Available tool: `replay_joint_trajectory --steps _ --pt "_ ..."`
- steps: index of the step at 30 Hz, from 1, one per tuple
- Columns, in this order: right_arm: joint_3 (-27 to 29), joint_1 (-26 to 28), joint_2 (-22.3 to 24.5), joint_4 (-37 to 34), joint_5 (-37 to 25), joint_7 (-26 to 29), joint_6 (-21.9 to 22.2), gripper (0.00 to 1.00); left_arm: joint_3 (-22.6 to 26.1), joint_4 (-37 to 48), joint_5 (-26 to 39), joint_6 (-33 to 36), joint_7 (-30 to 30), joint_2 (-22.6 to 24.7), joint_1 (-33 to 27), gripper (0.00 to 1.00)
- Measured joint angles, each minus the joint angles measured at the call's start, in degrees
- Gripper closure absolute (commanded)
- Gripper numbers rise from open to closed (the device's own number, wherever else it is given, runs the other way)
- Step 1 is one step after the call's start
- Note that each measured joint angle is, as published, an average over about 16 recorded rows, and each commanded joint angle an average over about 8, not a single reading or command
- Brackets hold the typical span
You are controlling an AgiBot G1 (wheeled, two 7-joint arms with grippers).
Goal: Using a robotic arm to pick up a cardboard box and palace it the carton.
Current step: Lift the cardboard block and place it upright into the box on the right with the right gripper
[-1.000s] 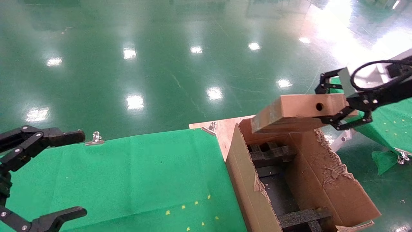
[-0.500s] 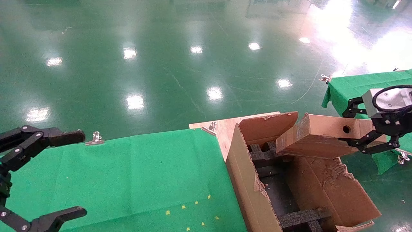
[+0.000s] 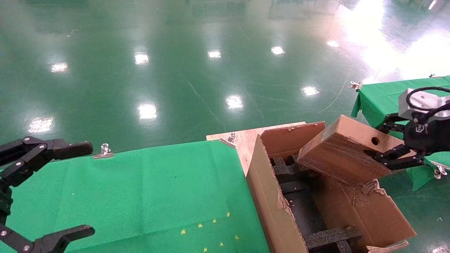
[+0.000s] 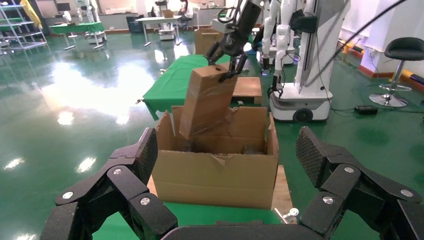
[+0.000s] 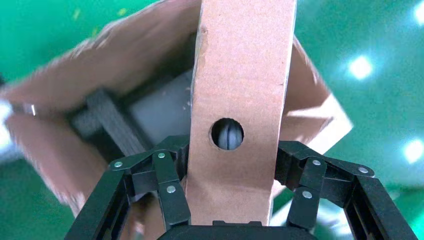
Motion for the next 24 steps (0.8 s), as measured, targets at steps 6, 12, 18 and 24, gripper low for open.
replay_joint_trajectory --steps 6,12,18,24 --pt "-0.3 -3.45 2.93 -0.28 3.34 11.39 3.83 1.0 0.01 0.0 0.0 0.0 0.0 0.0 0.0 0.0" --pt "-0.96 -5.42 5.45 1.66 4.53 21.58 8.23 1.0 0.01 0.0 -0.01 0.0 0.01 0.0 0.0 0.0" --pt "-1.79 -6.22 7.13 4.01 4.29 28.14 11.87 1.0 0.01 0.01 -0.01 -0.01 0.01 0.0 0.0 0.0" --pt "-2.49 -6.64 7.8 5.36 3.68 30.92 13.9 1.0 0.01 0.02 -0.02 -0.01 0.01 -0.01 0.0 0.0"
